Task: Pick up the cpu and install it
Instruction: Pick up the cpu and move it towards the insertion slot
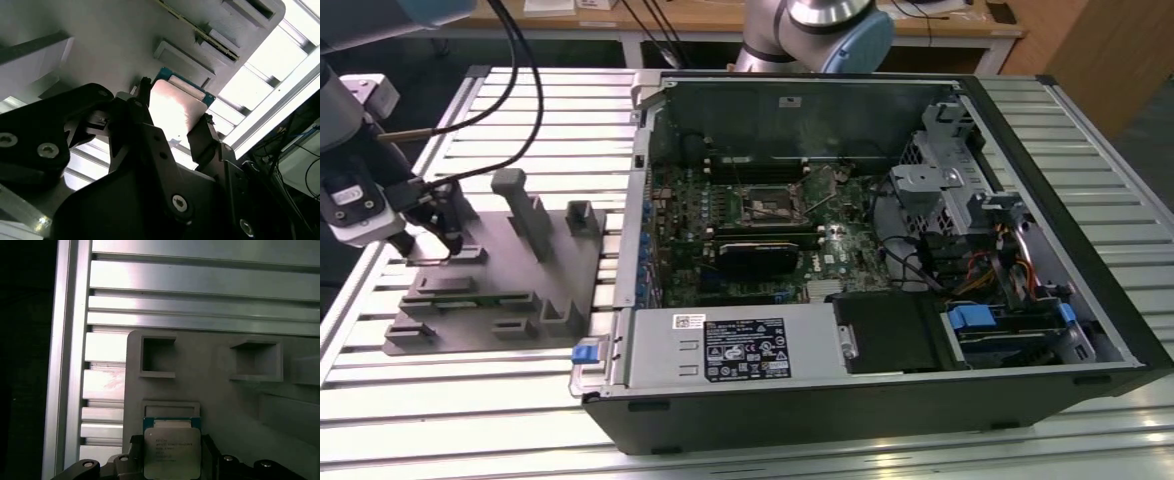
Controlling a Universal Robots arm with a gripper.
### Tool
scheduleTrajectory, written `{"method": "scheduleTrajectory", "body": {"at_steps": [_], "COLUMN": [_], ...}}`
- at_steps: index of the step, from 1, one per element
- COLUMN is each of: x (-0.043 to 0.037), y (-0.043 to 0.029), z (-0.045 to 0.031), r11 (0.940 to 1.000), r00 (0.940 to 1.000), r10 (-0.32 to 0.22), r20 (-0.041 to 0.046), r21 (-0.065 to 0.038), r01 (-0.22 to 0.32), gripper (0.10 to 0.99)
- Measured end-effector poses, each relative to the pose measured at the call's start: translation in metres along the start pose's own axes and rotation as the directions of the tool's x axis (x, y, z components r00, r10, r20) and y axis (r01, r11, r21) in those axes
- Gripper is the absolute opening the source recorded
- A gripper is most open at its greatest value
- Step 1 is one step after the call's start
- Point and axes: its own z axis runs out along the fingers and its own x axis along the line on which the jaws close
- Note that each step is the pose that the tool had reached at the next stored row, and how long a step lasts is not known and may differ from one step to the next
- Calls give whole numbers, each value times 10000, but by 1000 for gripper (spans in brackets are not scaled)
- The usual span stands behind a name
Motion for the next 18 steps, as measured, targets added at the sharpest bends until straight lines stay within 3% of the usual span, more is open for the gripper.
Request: {"method": "scheduleTrajectory", "body": {"at_steps": [18], "x": [-10], "y": [14], "z": [-298], "r11": [10000], "r00": [10000], "r10": [0], "r20": [-1], "r21": [1], "r01": [0], "gripper": [545]}}
